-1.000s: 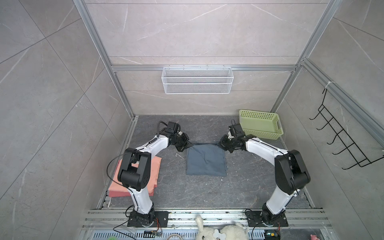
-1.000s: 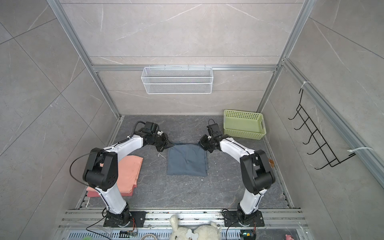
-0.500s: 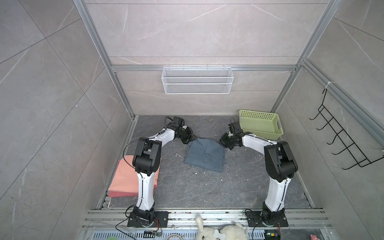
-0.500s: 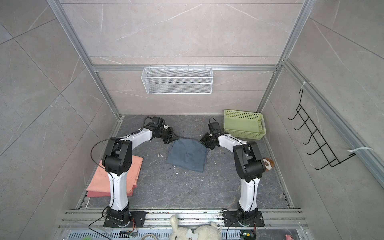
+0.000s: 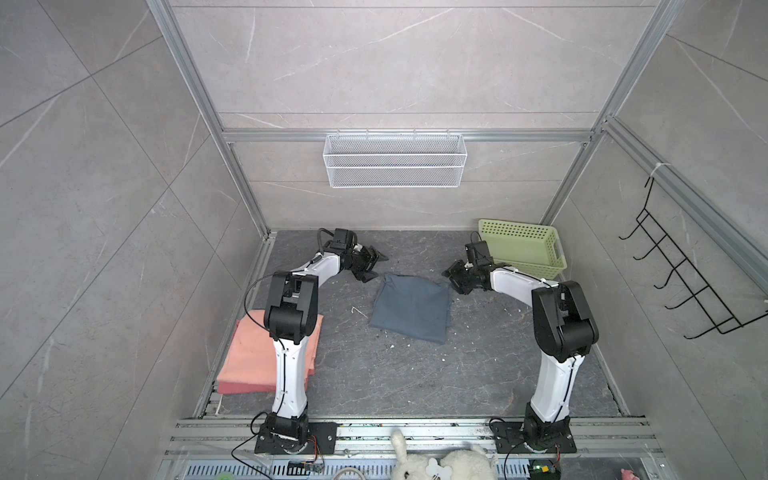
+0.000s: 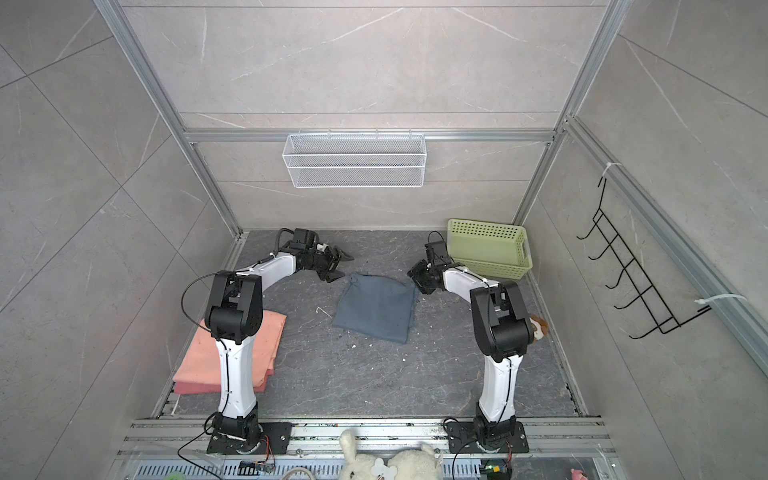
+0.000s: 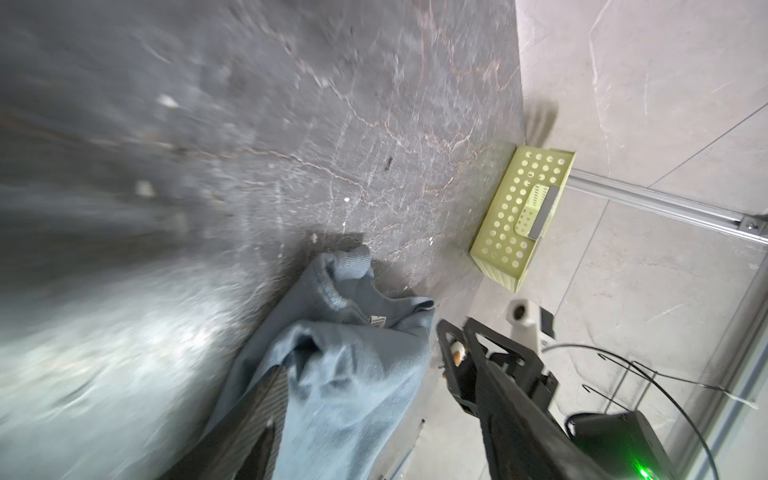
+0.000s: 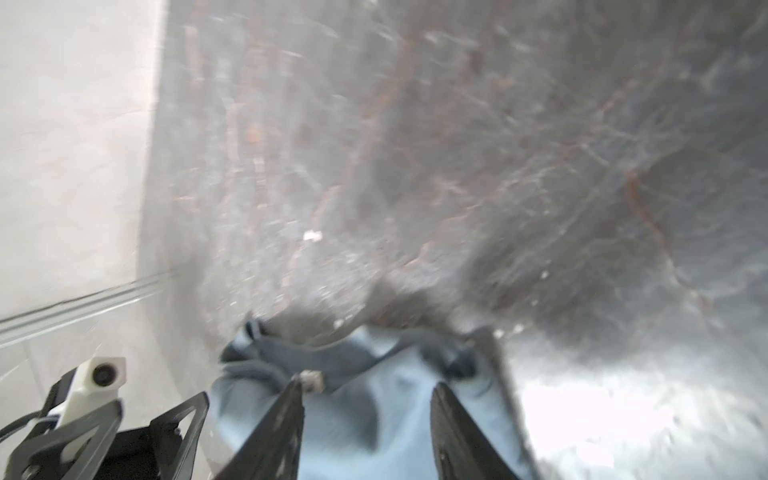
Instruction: Fold and stack the t-shirts
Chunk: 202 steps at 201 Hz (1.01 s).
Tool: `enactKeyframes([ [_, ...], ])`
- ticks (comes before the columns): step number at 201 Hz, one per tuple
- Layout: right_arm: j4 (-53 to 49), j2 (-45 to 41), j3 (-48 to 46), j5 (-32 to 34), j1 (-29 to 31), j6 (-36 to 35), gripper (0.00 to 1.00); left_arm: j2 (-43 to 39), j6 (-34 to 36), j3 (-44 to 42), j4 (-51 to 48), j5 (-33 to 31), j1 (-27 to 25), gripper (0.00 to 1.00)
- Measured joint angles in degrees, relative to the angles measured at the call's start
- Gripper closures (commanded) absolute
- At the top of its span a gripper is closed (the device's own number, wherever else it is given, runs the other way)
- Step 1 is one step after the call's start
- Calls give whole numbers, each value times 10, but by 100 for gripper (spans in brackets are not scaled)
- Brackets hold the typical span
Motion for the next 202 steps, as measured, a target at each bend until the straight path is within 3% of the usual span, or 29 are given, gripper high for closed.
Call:
enactKeyframes([
  [42, -26, -41, 13, 27, 61, -36, 48, -73, 62, -25, -59, -26, -13, 25],
  [79, -93, -9, 81, 55, 142, -83, 45, -108, 149, -84, -138, -61, -25, 23],
  [116, -144, 43, 118, 77, 172, -130, 45, -132, 214, -184, -196, -89, -22, 23],
  [164, -170, 93, 123, 89, 181, -158, 44, -177, 220, -280, -189, -76, -23, 26],
  [202, -168, 94, 123, 93, 183, -167, 40, -181, 191, -303, -147, -43, -34, 35],
])
